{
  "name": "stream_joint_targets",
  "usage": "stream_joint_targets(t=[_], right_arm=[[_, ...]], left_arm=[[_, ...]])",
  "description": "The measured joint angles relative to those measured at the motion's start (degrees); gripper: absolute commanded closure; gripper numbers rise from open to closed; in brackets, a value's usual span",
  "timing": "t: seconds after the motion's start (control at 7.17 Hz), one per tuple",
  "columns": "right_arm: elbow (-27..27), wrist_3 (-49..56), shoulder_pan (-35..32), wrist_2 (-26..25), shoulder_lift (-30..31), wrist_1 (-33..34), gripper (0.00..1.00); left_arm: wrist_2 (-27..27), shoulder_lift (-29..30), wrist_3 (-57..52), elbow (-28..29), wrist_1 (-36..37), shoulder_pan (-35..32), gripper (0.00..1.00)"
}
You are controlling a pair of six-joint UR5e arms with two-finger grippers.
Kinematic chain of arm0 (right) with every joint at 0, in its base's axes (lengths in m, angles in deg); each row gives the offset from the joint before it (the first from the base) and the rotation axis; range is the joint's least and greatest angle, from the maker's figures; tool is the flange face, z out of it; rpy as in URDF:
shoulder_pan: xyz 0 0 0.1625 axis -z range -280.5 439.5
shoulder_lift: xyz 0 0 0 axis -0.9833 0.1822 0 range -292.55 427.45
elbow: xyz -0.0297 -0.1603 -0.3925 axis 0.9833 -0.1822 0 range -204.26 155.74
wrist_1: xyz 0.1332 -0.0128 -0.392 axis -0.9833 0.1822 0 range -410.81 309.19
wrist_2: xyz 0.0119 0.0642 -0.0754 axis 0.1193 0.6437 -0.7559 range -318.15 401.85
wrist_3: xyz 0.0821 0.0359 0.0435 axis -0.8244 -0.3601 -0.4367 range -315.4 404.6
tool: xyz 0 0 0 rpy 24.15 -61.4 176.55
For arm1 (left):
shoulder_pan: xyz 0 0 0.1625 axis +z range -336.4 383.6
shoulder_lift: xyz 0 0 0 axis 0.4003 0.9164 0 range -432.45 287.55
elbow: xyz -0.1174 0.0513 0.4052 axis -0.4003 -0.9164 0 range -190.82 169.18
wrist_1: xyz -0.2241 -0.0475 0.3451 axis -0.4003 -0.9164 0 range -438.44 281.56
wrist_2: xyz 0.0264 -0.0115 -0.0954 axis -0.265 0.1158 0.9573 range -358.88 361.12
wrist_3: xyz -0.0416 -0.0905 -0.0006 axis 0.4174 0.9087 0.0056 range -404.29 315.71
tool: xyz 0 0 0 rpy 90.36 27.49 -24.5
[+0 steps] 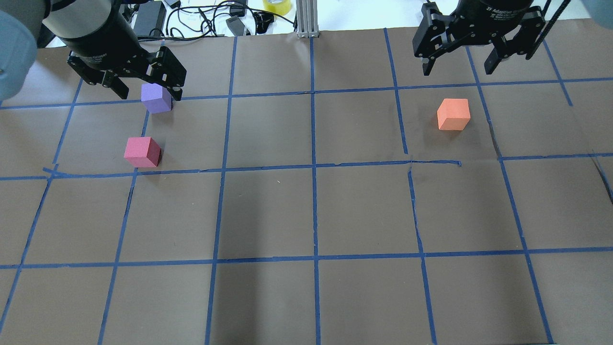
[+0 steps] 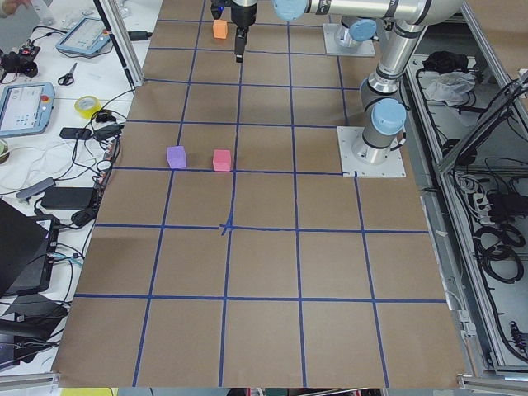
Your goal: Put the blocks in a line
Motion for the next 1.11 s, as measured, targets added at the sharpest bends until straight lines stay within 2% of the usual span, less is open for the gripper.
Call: stream_joint_targets(t=[0.42,0.84,1.11], right_arm=[[0.7,-0.5,0.1,-0.4,-2.0,0.7,0.0],[-0.1,0.0,0.9,-1.0,-4.2,8.0,0.0],[0.7,0.0,1.2,-0.8,-5.8,7.0,0.0]], left_arm=[[0.0,-0.1,0.0,-0.3,0.0,0.0,0.0],[0.0,-0.1,0.0,-0.5,0.0,0.0,0.0],[0.0,-0.2,0.0,-0.6,0.0,0.0,0.0]])
